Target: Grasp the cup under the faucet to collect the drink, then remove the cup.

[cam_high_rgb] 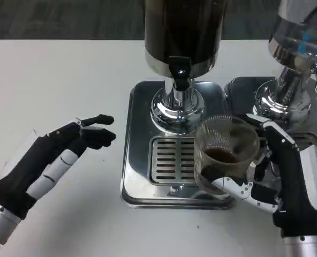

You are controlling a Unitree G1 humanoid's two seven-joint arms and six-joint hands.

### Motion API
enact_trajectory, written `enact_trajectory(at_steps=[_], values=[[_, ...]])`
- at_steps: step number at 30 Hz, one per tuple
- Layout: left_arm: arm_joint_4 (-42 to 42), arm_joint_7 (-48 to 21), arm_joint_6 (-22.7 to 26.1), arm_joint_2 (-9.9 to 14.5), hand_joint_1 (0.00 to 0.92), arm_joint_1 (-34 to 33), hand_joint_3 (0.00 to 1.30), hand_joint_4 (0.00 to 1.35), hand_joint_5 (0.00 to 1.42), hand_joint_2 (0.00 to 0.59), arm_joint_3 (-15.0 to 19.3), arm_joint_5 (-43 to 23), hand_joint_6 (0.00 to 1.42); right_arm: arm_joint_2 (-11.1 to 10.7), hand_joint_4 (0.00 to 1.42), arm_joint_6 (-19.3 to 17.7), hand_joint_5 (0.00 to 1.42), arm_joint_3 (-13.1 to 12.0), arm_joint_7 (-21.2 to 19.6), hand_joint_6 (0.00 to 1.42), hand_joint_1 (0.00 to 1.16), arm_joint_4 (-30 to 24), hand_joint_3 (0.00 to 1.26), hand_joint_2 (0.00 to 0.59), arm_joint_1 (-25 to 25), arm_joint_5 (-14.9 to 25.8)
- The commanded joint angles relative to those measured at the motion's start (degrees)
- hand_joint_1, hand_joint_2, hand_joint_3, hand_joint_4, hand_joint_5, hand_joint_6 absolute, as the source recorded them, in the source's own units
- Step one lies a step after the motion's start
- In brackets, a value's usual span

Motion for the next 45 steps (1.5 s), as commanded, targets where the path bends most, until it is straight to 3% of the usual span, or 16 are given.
enact_trajectory(at_steps=[1, 9, 22, 31, 45], values=[[-0.36, 0.84, -0.64, 0.98, 0.0, 0.7, 0.31, 0.4, 0.4, 0.208, -0.37, 0.36, 0.4, 0.14, 0.7, -0.35, 0.85, -0.61, 0.6, 1.21, 0.96, -1.82, 0.63, 0.135, 0.4, 0.96], [-0.85, 2.58, -3.92, 2.91, 0.0, 0.95, 0.3, 0.34, 0.35, 0.207, -1.22, 4.11, 0.35, -0.18, 0.71, -1.27, 0.86, -0.79, 1.33, 1.24, 0.97, -2.8, 0.64, 0.124, 0.95, 0.88], [-4.21, 8.68, -10.27, 9.99, 0.0, 2.86, 0.17, 0.11, 0.1, 0.186, -3.83, 16.02, 0.14, -0.25, 0.75, -2.01, 0.88, -1.2, 2.61, 1.28, 0.99, -8.62, 0.68, 0.117, 4.17, 1.0], [-8.16, 14.89, -14.95, 14.87, 0.0, 5.0, 0.11, 0.02, 0.03, 0.178, -3.95, 24.63, 0.08, -0.37, 0.76, -2.4, 0.9, -0.8, 4.24, 1.28, 1.0, -12.18, 0.69, 0.119, 6.78, 1.47], [-14.66, 17.97, -19.11, 20.09, 0.0, 8.35, 0.07, 0.0, 0.0, 0.174, -5.04, 26.83, 0.03, -0.2, 0.77, -2.66, 0.9, -1.01, 7.6, 1.28, 1.01, -17.7, 0.71, 0.111, 11.57, 2.45]])
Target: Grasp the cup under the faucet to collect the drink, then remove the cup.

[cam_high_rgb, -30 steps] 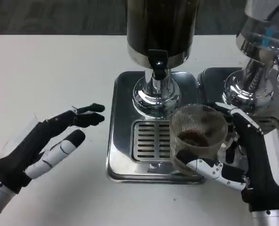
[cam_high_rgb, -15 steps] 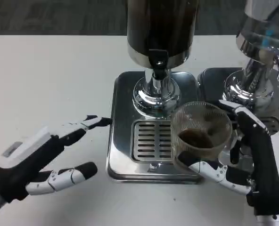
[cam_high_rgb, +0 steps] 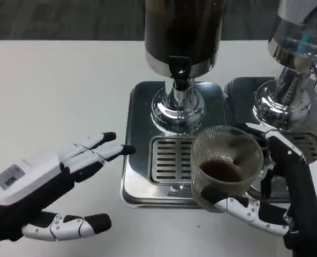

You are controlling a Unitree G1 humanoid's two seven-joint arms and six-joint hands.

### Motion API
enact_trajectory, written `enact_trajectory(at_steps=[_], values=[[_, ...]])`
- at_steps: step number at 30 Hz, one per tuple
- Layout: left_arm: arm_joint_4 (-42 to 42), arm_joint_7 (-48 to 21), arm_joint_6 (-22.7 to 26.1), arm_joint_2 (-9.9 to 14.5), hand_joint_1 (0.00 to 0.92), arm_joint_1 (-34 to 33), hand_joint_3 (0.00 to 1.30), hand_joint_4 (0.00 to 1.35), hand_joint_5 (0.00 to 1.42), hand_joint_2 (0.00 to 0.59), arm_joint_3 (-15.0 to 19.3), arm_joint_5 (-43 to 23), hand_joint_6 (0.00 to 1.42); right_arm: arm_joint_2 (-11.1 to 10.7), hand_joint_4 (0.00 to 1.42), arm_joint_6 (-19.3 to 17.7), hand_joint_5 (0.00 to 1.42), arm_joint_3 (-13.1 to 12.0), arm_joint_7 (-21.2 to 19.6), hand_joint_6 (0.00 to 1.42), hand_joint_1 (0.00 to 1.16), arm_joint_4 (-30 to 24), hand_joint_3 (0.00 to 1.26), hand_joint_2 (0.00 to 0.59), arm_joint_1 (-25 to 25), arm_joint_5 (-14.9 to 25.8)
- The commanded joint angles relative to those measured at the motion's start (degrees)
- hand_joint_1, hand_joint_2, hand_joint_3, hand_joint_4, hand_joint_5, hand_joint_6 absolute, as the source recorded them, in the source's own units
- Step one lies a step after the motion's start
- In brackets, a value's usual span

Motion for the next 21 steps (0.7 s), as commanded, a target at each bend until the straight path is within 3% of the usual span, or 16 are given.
enact_trajectory(at_steps=[1, 10, 21], values=[[-2.28, 0.64, -2.19, 2.9, 0.0, 1.64, 0.07, 0.0, 0.0, 0.173, -0.5, 0.2, 0.03, 0.17, 0.77, -2.33, 0.9, -0.41, 0.24, 1.29, 1.01, -3.62, 0.72, 0.111, 1.04, 1.3], [-5.65, 0.11, -5.03, 7.18, 0.0, 3.58, 0.02, 0.0, 0.0, 0.163, -1.87, -0.52, 0.0, 0.37, 0.77, -2.62, 0.91, -0.32, 1.59, 1.3, 1.01, -6.31, 0.72, 0.108, 3.16, 1.68], [-8.48, 0.21, -5.69, 9.05, 0.0, 5.94, 0.01, 0.0, 0.0, 0.163, -3.45, -3.18, 0.0, 0.67, 0.78, -2.79, 0.91, -0.44, 2.5, 1.3, 1.01, -8.48, 0.72, 0.102, 4.97, 2.14]])
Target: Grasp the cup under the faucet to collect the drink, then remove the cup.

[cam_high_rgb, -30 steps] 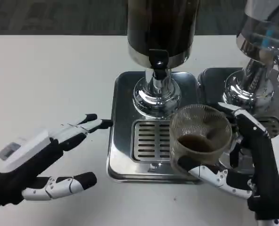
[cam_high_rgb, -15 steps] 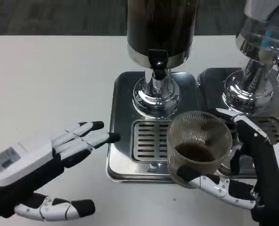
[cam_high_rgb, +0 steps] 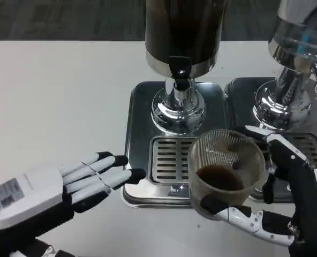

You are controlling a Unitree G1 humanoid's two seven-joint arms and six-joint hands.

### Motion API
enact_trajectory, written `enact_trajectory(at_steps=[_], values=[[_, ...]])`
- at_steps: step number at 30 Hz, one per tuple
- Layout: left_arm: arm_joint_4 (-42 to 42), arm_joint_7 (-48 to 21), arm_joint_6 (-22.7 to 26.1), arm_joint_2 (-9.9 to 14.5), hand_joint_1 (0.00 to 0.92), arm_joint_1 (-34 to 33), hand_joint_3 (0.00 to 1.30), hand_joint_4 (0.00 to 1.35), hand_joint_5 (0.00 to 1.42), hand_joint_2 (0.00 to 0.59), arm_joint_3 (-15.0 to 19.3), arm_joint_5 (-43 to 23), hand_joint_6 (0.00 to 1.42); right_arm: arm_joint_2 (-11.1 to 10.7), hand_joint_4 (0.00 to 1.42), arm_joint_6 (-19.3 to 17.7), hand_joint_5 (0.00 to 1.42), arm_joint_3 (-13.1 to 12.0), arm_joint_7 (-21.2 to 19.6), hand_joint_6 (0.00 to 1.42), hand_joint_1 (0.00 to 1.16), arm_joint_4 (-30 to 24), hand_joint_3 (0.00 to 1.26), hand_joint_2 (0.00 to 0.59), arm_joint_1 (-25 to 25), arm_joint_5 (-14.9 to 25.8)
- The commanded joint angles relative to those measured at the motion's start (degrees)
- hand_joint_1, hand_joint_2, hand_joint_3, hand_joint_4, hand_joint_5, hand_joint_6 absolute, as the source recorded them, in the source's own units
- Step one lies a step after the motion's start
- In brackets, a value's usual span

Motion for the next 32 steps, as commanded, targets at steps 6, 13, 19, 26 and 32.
enact_trajectory(at_steps=[6, 13, 19, 26, 32], values=[[-1.77, 0.18, -0.2, 1.65, 0.0, 1.32, 0.02, 0.0, 0.0, 0.163, -1.42, -2.48, 0.0, 0.45, 0.79, -2.32, 0.91, -0.57, -0.2, 1.3, 1.01, -1.93, 0.73, 0.102, -0.12, 1.67], [-1.5, 0.07, 0.4, 1.56, 0.0, 1.3, 0.02, 0.0, 0.0, 0.158, -1.86, -2.84, 0.0, 0.49, 0.79, -2.25, 0.91, -0.71, 0.07, 1.3, 1.01, -1.85, 0.74, 0.102, -0.21, 1.82], [-1.23, 0.15, 0.94, 1.52, 0.0, 1.49, 0.02, 0.0, 0.0, 0.157, -1.86, -3.25, 0.0, 0.54, 0.79, -2.33, 0.91, -0.76, 0.27, 1.3, 1.01, -1.73, 0.74, 0.102, -0.39, 1.99], [-0.97, 0.06, 1.28, 1.54, 0.0, 1.53, 0.02, 0.0, 0.0, 0.157, -2.09, -3.66, 0.0, 0.55, 0.79, -2.36, 0.91, -0.93, 0.36, 1.28, 1.01, -1.54, 0.74, 0.102, -0.61, 2.0], [-0.39, -0.1, 1.46, 1.46, 0.0, 0.98, 0.02, 0.0, 0.0, 0.157, -2.32, -3.78, 0.0, 0.7, 0.8, -2.45, 0.91, -1.17, 0.24, 1.28, 1.01, -1.43, 0.75, 0.102, -0.62, 1.96]])
